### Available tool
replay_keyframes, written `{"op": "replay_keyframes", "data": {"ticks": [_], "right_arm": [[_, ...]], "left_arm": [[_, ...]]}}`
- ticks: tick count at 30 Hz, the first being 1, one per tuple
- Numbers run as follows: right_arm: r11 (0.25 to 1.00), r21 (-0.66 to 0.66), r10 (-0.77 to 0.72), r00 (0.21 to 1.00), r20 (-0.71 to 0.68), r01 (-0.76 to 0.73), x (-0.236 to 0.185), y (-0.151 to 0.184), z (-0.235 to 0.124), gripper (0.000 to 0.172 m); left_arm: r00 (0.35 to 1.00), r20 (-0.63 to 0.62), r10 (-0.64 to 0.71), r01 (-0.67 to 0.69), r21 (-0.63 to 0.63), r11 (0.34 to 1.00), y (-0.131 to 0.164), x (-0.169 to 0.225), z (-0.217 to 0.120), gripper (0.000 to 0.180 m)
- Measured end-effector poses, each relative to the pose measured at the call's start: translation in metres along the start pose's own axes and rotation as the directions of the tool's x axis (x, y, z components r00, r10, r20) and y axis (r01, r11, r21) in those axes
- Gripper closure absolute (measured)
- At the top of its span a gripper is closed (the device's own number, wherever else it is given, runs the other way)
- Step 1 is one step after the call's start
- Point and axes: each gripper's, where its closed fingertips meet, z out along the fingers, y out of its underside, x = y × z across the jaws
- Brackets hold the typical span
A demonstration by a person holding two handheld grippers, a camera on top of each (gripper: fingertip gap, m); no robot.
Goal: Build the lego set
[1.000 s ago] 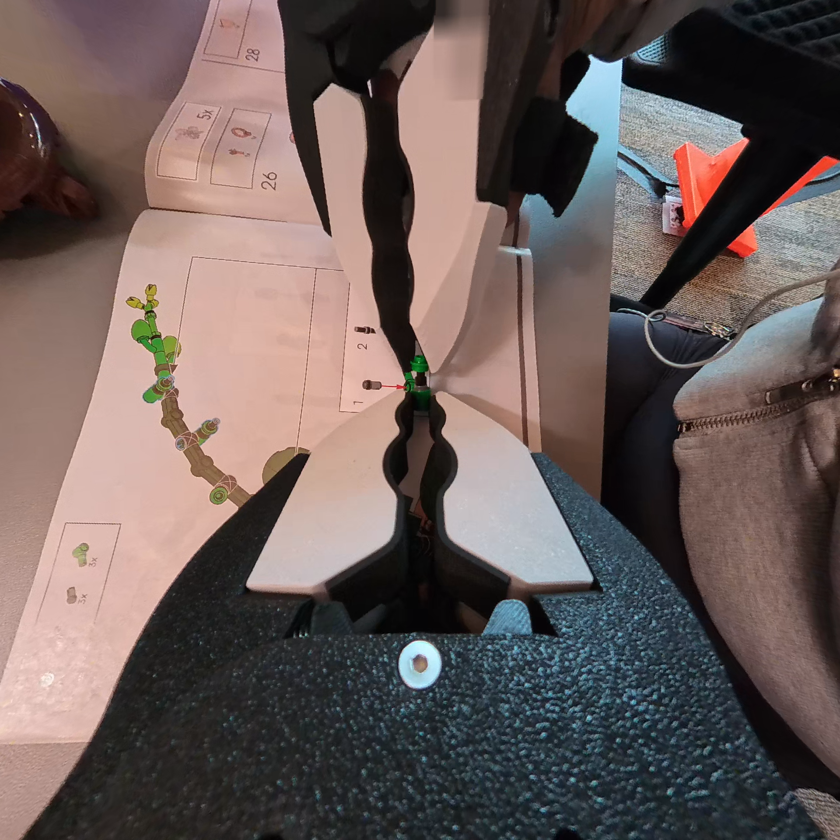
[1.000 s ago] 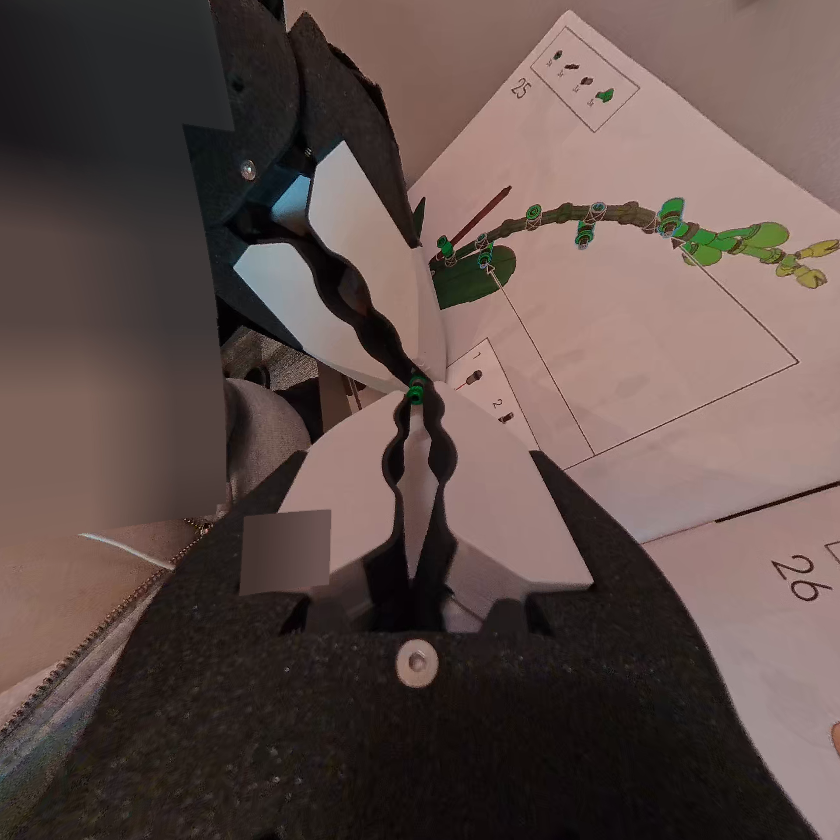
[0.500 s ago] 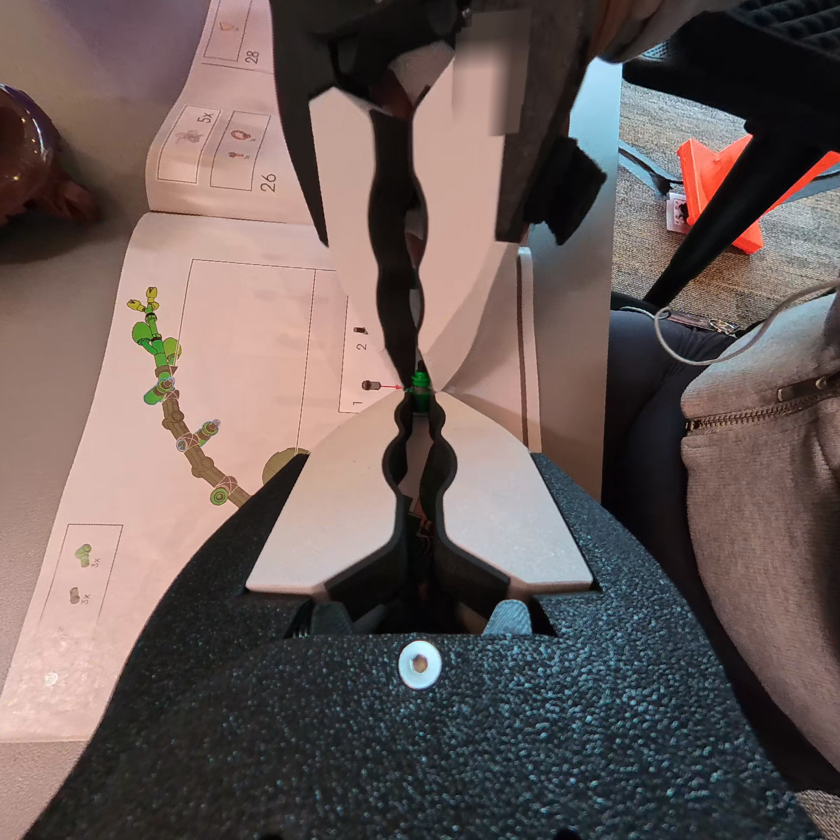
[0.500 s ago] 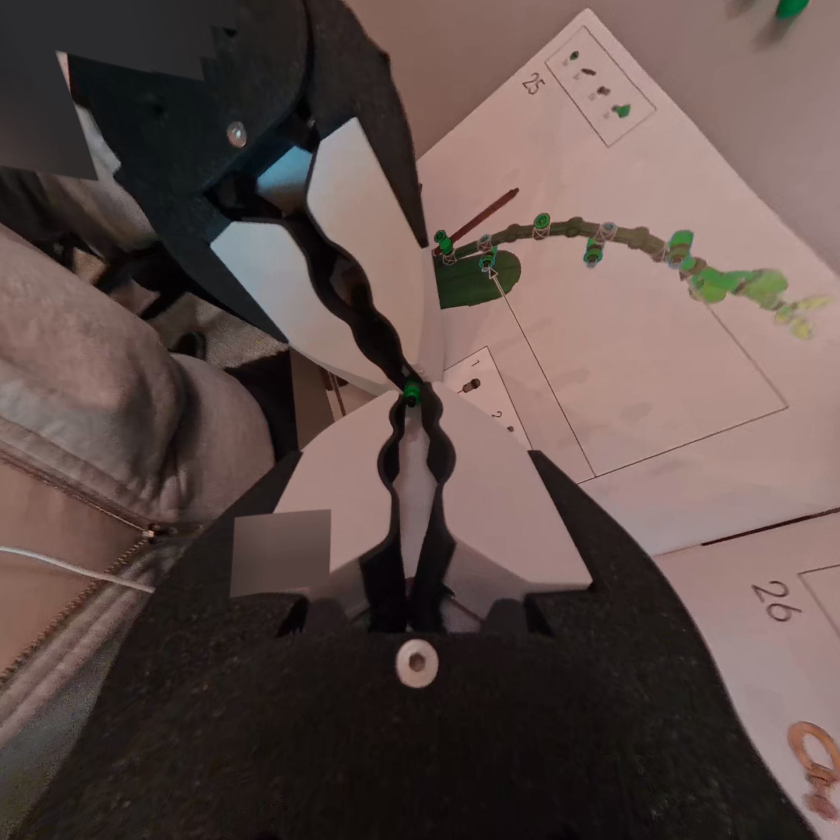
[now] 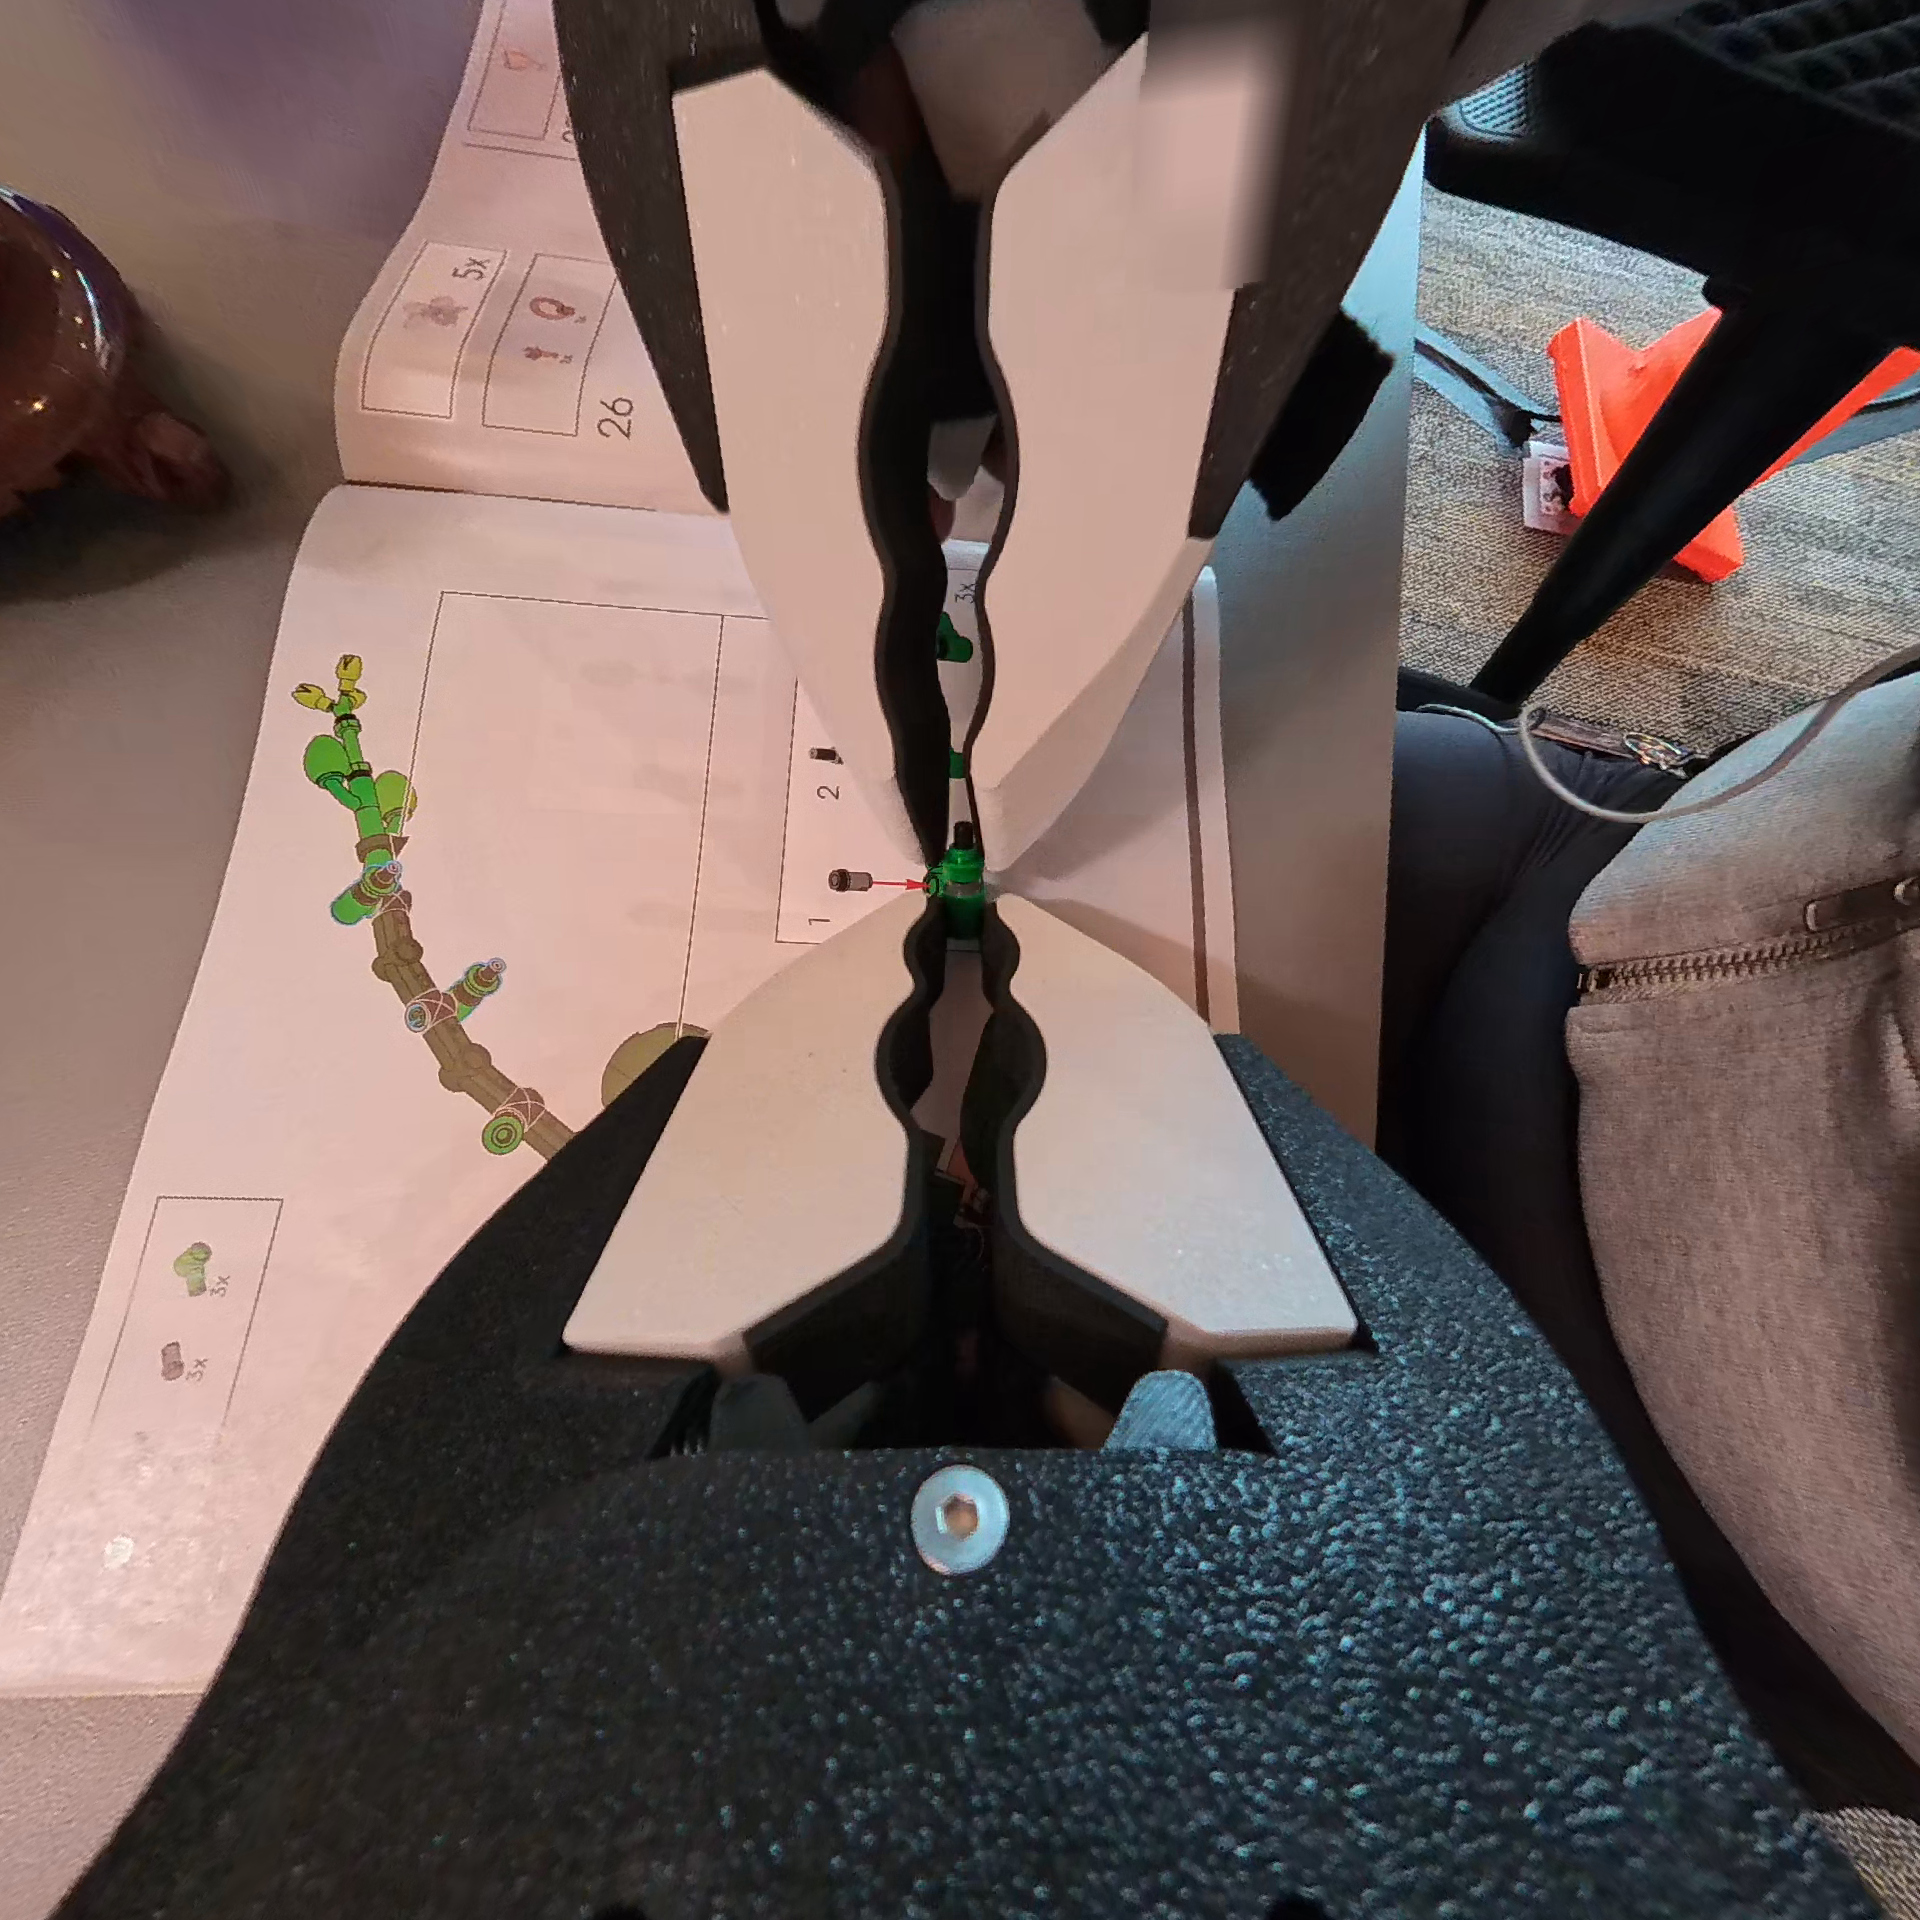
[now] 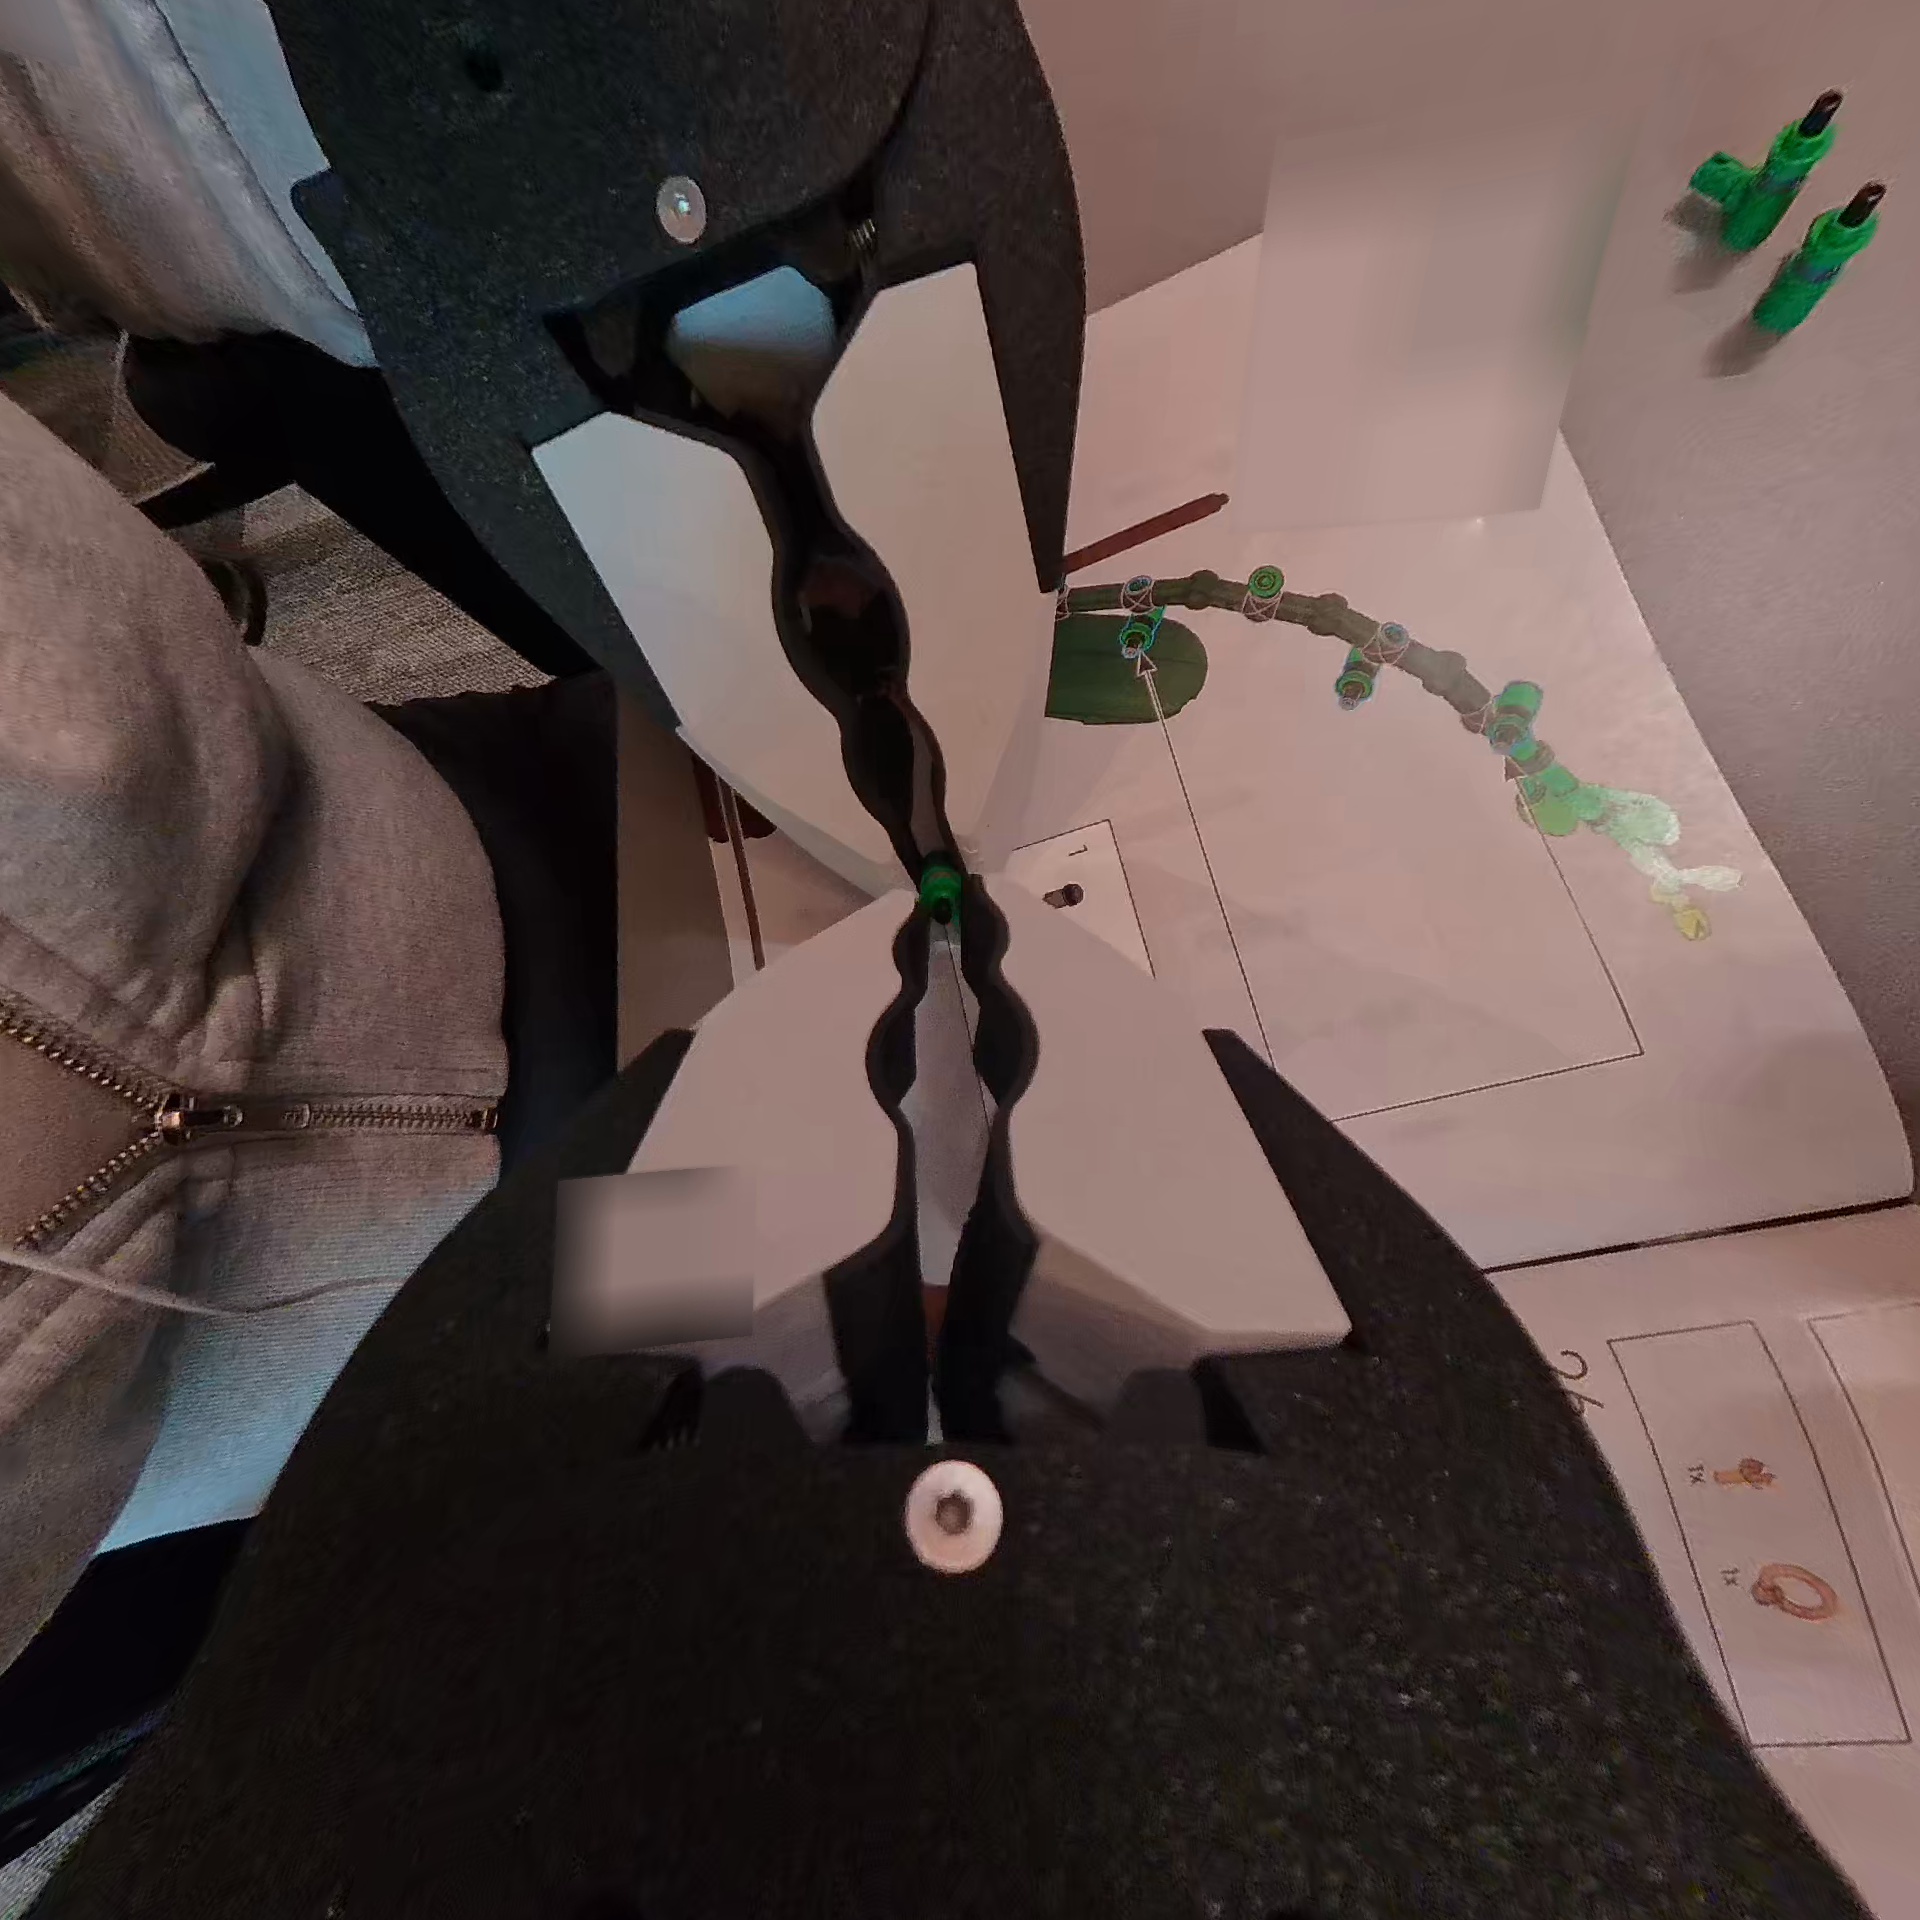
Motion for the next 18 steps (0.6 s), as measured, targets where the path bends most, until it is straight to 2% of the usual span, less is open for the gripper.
{"op": "replay_keyframes", "data": {"ticks": [12,15,18], "right_arm": [[0.993,-0.078,-0.094,0.993,-0.075,0.088,0.000,0.002,0.001,0.167],[0.982,-0.099,-0.170,0.979,-0.115,0.158,0.010,-0.019,-0.020,0.167],[0.933,-0.239,-0.320,0.923,-0.215,0.268,0.042,-0.053,-0.038,0.167]], "left_arm": [[1.000,-0.009,-0.007,0.007,0.002,1.000,-0.001,0.001,0.000,0.174],[0.997,0.047,-0.056,0.055,0.026,0.998,-0.005,-0.011,-0.011,0.152],[0.982,0.128,-0.138,0.113,0.182,0.977,-0.021,-0.031,-0.051,0.160]]}}
